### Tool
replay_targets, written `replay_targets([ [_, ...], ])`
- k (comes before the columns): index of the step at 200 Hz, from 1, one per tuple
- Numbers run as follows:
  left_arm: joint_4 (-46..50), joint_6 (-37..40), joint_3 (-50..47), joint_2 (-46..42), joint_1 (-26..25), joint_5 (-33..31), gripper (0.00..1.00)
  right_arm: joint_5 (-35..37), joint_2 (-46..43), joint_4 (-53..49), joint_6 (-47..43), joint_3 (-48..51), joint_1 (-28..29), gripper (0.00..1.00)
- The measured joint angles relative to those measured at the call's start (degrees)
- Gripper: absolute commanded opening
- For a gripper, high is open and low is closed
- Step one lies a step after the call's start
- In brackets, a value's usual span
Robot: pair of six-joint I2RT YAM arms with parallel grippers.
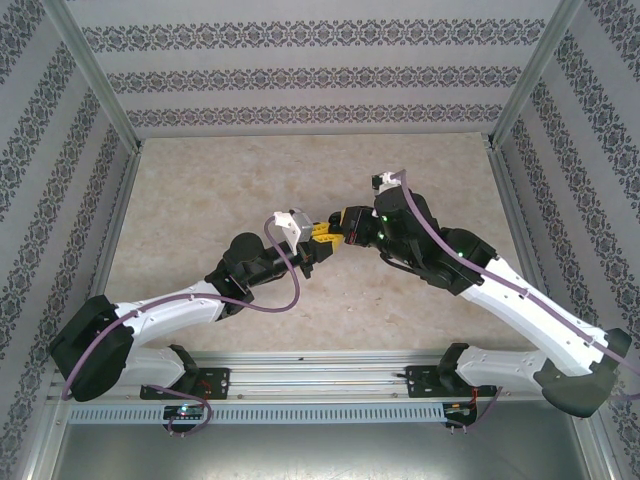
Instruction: Insert the wireless bluetooth earbuds into the charging case
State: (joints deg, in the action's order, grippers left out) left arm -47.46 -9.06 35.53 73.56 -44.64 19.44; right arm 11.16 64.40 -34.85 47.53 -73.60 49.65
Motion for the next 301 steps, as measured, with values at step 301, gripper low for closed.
replay_targets([
  [301, 0.72, 0.02, -0.15, 0.0, -0.02, 0.42, 0.0, -0.92, 0.7, -0.68, -0.94, 1.81, 0.0, 0.38],
])
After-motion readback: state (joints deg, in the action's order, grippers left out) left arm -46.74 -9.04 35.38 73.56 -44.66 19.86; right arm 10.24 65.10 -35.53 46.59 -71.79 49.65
